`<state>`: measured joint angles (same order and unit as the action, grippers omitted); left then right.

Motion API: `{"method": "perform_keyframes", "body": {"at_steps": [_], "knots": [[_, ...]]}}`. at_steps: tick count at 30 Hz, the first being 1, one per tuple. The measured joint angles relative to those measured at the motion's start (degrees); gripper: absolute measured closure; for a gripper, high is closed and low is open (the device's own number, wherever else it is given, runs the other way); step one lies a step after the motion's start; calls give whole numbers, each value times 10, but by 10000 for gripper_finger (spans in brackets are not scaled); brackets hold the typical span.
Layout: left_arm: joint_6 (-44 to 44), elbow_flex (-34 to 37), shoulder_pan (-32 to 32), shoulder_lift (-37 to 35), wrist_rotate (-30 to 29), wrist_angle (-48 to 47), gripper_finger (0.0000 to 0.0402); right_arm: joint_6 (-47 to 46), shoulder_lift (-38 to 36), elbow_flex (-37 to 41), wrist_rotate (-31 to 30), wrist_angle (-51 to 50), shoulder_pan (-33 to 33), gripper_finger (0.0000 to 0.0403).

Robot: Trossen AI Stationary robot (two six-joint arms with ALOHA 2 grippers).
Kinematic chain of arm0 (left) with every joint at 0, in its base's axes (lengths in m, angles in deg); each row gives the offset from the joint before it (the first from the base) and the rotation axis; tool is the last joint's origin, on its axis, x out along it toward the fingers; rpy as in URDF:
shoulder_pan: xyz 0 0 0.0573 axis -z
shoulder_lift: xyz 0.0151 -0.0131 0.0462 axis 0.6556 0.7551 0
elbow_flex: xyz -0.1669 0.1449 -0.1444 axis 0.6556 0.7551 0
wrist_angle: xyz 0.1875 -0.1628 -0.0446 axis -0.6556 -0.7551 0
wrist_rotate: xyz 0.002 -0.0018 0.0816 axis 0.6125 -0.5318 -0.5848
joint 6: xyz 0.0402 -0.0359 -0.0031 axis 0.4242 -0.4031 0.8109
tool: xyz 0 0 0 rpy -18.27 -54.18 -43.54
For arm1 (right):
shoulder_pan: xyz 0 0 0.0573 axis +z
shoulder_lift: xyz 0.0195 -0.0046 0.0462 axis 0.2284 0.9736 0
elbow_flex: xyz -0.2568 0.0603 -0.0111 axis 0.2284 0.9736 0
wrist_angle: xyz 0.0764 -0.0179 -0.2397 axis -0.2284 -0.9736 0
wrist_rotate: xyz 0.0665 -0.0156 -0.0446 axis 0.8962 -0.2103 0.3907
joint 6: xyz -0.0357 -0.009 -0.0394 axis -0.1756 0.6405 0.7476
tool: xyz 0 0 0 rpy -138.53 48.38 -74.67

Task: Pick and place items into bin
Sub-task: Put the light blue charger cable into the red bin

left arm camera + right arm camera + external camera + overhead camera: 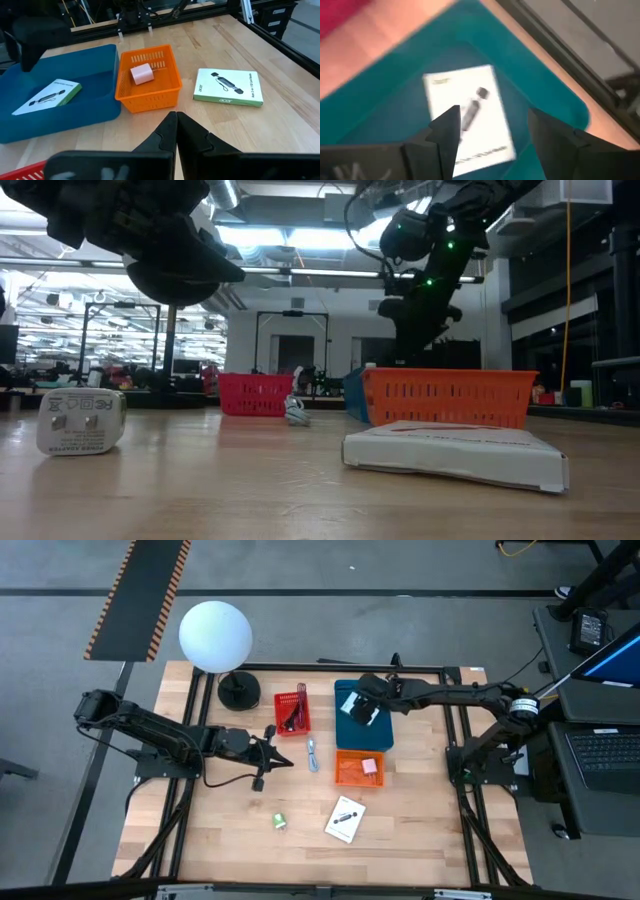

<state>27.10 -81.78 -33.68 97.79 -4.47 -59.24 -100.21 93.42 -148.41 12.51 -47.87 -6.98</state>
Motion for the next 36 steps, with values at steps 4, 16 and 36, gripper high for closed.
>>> {"method": "perform_keyframes", "body": {"at_steps": [4, 16, 36], "knots": [[0, 0, 0, 0, 0, 0, 398, 37, 0, 0, -7, 33, 51, 214], [-41, 0, 0, 0, -22, -15, 398, 161, -45, 5, 59, 157, 110, 339], [-62, 0, 0, 0, -76, -46, 398, 209, -128, 199, 114, 467, 119, 395]]}}
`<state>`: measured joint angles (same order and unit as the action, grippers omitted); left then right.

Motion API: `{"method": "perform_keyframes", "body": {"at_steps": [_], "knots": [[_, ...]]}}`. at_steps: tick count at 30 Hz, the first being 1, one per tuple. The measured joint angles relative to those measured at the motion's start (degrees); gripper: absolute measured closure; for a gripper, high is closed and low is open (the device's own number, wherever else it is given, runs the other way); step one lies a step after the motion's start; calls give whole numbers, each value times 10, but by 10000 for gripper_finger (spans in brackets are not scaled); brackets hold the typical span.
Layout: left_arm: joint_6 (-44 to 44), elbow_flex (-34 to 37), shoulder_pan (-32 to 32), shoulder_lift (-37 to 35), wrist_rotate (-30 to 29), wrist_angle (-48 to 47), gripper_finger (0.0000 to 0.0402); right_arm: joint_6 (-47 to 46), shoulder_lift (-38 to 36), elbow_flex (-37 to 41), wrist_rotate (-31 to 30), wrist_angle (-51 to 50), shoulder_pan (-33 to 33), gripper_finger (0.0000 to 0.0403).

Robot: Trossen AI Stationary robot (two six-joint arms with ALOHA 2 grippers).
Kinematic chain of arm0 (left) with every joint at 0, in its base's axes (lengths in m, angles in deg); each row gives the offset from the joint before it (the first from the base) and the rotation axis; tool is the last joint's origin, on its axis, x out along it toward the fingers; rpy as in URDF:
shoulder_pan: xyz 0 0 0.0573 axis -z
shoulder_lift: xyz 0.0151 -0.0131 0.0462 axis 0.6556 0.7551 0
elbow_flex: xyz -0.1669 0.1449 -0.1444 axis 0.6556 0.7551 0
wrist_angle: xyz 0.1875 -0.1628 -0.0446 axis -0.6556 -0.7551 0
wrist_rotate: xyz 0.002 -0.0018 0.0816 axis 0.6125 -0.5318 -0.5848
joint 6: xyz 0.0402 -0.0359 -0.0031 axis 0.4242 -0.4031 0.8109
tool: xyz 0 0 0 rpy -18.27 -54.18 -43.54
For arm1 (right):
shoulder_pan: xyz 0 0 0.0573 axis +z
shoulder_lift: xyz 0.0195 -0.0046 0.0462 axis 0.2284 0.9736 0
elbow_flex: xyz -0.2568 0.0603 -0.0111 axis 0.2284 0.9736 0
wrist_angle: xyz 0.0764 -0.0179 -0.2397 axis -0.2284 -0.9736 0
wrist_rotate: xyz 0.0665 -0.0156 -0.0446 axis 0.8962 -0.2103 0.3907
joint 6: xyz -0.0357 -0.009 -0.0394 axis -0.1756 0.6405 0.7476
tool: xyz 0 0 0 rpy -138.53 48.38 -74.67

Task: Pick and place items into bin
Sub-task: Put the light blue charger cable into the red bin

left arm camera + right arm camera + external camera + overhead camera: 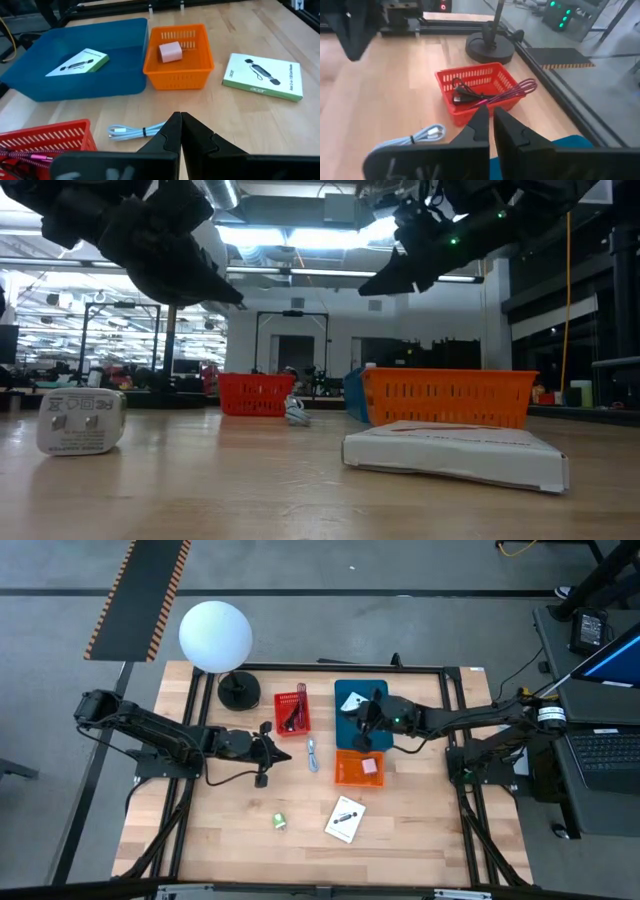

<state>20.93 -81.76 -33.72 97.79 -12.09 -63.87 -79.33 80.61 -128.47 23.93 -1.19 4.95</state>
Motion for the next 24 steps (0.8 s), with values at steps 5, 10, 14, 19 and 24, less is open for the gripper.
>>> {"method": "perform_keyframes", "body": {"at_steps": [5, 10, 14, 19, 24], "knots": [[5, -3, -1, 0, 0, -6, 398, -22, 0, 0, 51, 0, 0, 394], [5, -40, -9, 0, 1, -61, 400, -18, 0, 0, 70, 0, 13, 393], [-30, -49, -10, 0, 2, -111, 399, -16, 0, 0, 70, 0, 26, 393], [-74, -72, -10, 11, 2, -181, 401, 3, 0, 0, 70, 0, 34, 393], [-74, -112, -10, 48, 2, -226, 400, 6, 0, 0, 70, -1, 35, 393]]}}
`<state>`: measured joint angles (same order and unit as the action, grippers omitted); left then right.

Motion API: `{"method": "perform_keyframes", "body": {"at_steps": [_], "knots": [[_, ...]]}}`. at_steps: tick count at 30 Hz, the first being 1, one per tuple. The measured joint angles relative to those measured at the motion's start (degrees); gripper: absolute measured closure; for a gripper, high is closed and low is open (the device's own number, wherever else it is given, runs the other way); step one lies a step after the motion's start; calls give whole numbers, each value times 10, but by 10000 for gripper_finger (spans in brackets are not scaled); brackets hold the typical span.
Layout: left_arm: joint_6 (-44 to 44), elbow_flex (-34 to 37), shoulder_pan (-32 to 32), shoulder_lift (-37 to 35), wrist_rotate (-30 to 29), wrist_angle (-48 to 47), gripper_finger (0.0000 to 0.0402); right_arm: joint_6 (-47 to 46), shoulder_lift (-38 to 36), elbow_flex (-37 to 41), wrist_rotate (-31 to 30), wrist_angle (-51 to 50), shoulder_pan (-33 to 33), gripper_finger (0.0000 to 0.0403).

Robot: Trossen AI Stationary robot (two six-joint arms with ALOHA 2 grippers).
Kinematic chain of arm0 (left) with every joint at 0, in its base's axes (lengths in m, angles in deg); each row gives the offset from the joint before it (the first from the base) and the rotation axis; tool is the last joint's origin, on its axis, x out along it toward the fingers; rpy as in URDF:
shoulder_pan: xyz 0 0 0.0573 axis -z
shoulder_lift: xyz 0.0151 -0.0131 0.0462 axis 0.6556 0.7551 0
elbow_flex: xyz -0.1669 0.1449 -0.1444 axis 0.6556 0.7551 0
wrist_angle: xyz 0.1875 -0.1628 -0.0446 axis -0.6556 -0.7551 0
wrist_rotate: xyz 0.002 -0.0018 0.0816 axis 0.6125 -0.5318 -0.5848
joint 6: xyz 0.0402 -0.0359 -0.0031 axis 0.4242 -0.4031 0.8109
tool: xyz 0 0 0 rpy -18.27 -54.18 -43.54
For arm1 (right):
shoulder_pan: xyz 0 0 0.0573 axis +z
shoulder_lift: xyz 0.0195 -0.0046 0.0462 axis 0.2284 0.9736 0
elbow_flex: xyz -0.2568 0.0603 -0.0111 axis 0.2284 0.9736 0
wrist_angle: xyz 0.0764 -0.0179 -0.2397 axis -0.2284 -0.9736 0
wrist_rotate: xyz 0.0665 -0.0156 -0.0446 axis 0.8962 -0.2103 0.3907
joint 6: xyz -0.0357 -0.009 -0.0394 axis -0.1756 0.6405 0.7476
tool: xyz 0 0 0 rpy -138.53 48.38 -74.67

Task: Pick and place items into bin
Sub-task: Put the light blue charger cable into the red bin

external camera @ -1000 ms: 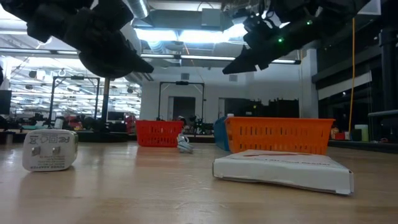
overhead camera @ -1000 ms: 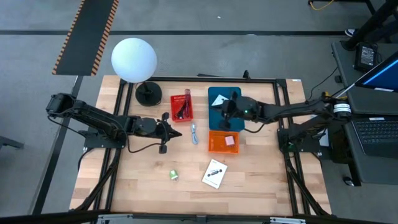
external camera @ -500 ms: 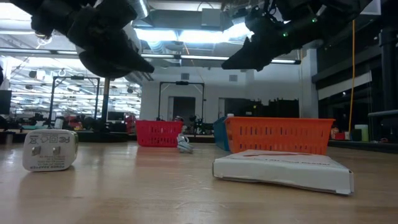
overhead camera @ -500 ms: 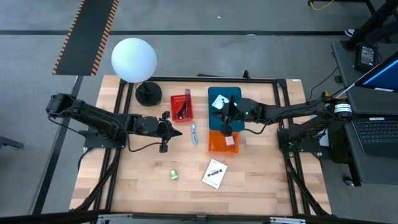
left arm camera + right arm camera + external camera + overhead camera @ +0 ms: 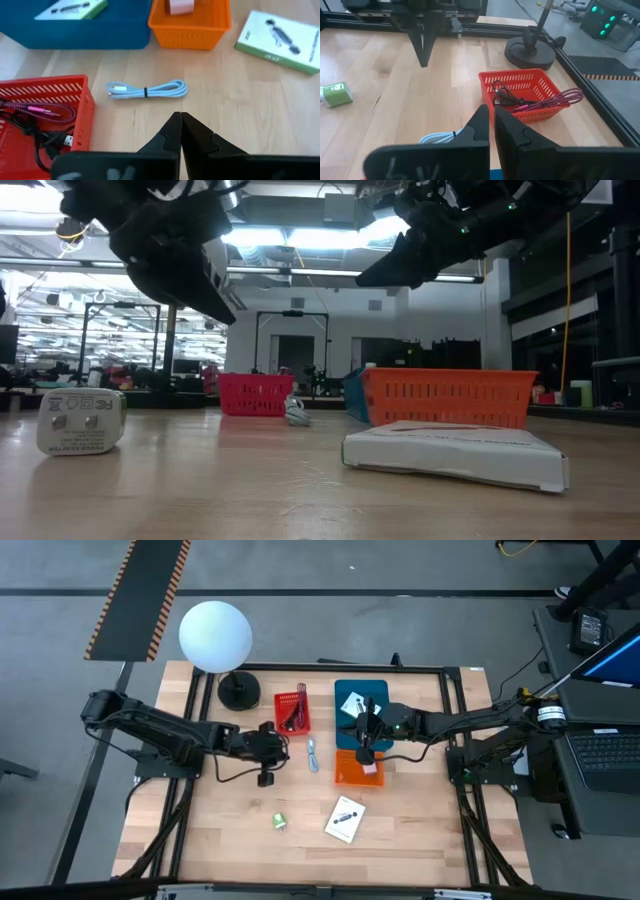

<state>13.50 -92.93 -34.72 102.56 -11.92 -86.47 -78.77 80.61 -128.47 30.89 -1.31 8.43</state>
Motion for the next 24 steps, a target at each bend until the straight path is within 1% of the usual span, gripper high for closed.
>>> {"method": "perform_keyframes", "body": {"at_steps": [8, 16, 21, 24], "knots": [[50, -87, 0, 78, 0, -86, 399, -6, 0, 0, 0, 0, 0, 393], [199, -161, -1, 142, -57, -87, 398, -6, 0, 0, 0, 0, 0, 393], [287, -197, -11, 178, -60, -89, 398, -5, 0, 0, 0, -1, 0, 393], [318, -220, -23, 204, -59, -113, 398, -3, 0, 0, -1, -3, 0, 393]]}}
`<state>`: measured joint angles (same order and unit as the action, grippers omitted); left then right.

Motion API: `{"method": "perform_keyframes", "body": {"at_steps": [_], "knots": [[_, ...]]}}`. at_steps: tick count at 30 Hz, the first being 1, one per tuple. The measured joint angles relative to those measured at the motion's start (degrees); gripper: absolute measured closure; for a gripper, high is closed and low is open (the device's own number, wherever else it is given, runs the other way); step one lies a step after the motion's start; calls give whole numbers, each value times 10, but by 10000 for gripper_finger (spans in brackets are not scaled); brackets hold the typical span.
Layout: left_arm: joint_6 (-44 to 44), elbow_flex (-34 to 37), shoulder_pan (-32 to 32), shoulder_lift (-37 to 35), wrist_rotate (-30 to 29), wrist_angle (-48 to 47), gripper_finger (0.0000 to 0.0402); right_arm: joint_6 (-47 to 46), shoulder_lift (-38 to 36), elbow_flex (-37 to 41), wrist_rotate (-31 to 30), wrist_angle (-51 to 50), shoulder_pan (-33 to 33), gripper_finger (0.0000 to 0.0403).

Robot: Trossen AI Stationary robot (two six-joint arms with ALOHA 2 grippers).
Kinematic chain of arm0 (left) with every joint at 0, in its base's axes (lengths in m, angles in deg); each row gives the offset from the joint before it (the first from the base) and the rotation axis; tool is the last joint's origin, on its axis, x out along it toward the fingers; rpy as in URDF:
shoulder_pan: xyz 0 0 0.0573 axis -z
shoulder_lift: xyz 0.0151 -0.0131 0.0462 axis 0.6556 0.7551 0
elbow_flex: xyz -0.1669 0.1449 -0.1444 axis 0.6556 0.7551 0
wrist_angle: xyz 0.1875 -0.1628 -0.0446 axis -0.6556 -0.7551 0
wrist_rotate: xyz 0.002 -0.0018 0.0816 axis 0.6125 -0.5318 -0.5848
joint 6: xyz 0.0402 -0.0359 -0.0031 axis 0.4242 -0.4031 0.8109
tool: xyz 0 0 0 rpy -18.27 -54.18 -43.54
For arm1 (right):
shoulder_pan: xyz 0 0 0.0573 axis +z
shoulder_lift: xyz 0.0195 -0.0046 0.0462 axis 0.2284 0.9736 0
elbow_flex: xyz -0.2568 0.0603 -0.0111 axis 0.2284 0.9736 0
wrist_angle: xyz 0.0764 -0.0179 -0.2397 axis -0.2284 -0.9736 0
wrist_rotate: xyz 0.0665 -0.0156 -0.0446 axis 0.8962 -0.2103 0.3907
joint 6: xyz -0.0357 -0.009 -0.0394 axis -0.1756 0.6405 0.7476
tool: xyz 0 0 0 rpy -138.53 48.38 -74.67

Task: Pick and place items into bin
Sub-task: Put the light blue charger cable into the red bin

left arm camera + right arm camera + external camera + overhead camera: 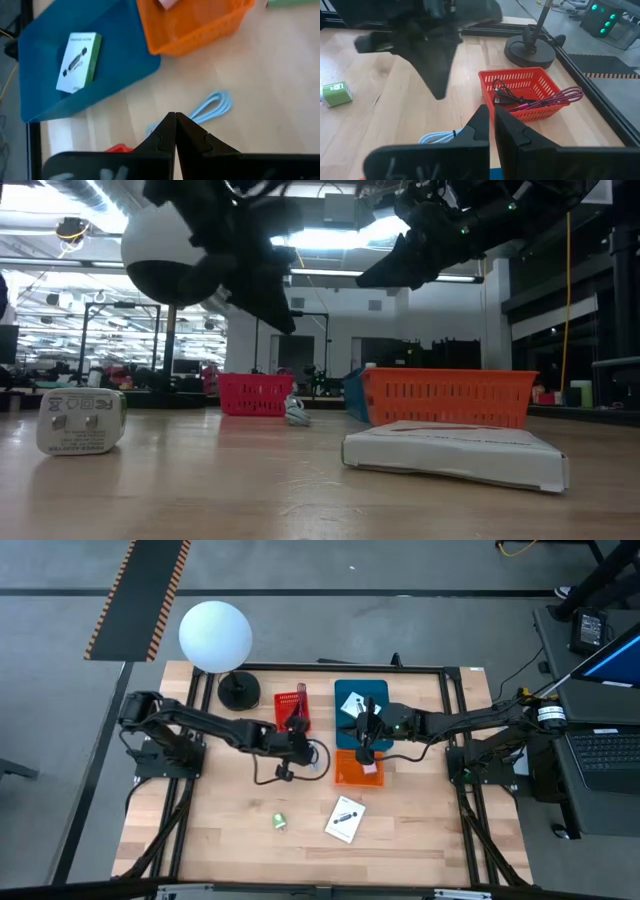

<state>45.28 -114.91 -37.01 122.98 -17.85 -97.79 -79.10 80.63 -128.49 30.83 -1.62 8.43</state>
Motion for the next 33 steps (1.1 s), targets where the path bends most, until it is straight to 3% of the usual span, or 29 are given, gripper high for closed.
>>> {"method": "perform_keyframes", "body": {"at_steps": [6, 16, 26, 33], "knots": [[30, -39, -24, 48, 25, -55, 398, 3, 0, 0, 0, -10, 0, 393], [112, -49, -38, 86, 25, -38, 387, 10, 0, 0, 0, -18, 0, 393], [128, -48, -32, 88, 44, -37, 312, 10, 0, 0, 0, -19, 0, 393], [195, -48, -33, 124, 36, -12, 266, 10, 0, 0, 0, -20, 0, 393]]}}
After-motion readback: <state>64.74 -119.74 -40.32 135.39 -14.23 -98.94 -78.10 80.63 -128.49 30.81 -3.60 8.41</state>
